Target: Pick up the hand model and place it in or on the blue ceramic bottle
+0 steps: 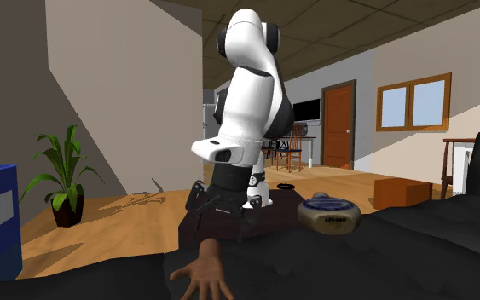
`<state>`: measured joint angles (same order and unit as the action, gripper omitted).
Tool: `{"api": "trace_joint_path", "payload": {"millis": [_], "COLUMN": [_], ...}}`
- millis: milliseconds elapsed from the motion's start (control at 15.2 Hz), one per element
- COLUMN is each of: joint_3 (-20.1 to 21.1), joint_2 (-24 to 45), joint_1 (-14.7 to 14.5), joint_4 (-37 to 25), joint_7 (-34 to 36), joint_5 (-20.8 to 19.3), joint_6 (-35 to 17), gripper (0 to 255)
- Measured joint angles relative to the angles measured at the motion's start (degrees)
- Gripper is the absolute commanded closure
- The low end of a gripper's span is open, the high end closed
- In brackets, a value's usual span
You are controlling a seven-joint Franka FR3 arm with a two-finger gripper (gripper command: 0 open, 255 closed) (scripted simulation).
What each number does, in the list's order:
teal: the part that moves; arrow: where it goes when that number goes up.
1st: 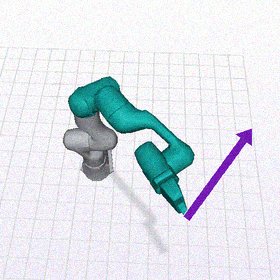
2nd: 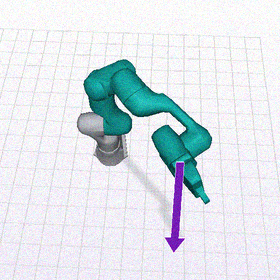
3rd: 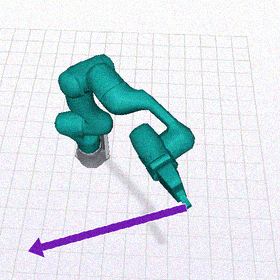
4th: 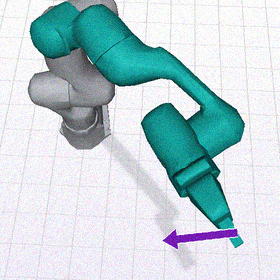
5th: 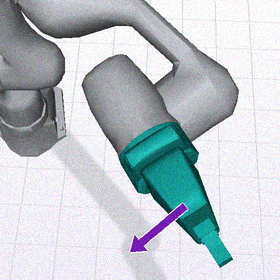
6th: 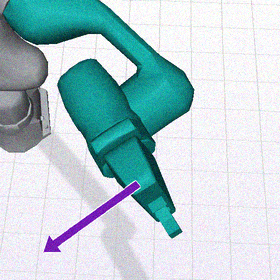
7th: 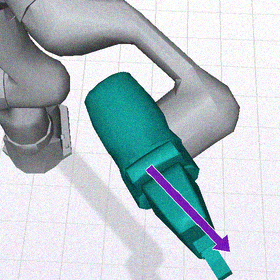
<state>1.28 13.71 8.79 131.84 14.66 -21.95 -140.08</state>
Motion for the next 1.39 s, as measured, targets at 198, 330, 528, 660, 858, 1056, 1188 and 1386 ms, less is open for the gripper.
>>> {"api": "trace_joint_path", "payload": {"millis": [198,330,528,660,858,1056,1188,1386], "joint_3": [-0.95,-1.41,-1.98,-2.23,-2.27,-2.27,-2.28,-2.26], "joint_2": [4.20,5.85,7.97,8.67,8.95,8.98,8.94,8.91], "joint_1": [-0.04,0.05,0.13,0.20,0.16,0.15,0.15,0.14], "joint_4": [-2.45,-2.79,-3.08,-3.07,-3.15,-3.17,-3.18,-3.17], "joint_7": [1.56,2.02,2.62,2.79,2.92,2.94,2.94,2.92], "joint_5": [-1.73,-2.46,-3.36,-3.71,-3.81,-3.81,-3.81,-3.81], "joint_6": [-2.11,-3.50,-5.38,-6.12,-6.33,-6.34,-6.32,-6.27], "gripper": [0,0,0,0,0,0,255,255]}}
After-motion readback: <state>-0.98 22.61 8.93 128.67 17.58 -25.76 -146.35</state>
